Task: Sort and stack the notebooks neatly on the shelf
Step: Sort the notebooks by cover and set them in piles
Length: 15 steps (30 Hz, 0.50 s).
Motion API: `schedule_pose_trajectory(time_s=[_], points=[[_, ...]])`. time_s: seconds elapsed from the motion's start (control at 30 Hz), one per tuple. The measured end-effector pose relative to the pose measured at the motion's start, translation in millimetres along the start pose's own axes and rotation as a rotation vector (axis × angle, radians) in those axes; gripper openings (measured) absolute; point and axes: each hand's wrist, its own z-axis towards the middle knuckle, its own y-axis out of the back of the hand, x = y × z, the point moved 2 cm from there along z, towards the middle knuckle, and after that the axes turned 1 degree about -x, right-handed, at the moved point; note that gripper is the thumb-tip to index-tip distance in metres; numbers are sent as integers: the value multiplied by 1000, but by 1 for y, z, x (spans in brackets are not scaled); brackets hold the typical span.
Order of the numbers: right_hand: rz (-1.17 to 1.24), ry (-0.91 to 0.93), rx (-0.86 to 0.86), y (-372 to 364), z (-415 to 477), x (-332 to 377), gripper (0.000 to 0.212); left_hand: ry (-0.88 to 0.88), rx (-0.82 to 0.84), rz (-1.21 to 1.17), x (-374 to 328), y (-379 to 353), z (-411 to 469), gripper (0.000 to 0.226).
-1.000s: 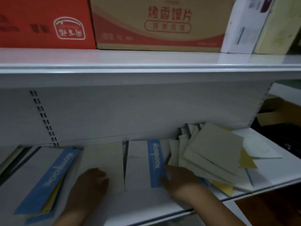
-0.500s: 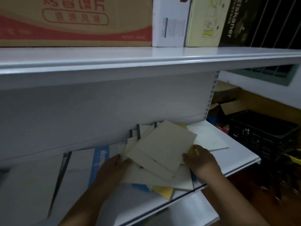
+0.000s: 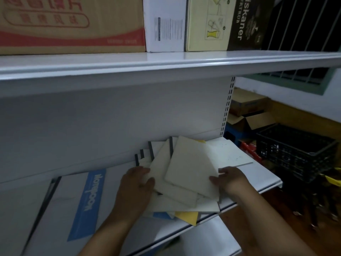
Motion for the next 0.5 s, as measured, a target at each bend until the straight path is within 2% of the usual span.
schedule_pose_trajectory(time_s=[0.1, 0.17, 0.2, 0.23, 0.3, 0.37, 0.43, 0.5], points=[[239, -92, 100, 11, -2, -9, 6, -115, 8, 70, -12, -8, -5, 38], [340, -124, 124, 16, -6, -10, 7, -156, 59, 172, -17, -9, -5, 64], [359, -130, 135, 16, -11, -9, 1, -172, 100, 237, -20, -10, -5, 75], [332, -129, 148, 14, -15, -8, 9, -176, 134, 272, -22, -12, -5, 78], [192, -81, 129, 12, -19, -7, 22, -149, 205, 234, -30, -13, -3, 60], [84, -16, 75, 13, -25, -2, 18, -91, 305, 188, -37, -13, -1, 28], [91, -1, 66, 14, -34, 4, 12, -43, 360, 139, -36, -15, 8, 21], [151, 3, 125, 9, -43, 9, 14, 62, 407, 15, -36, -14, 16, 22]])
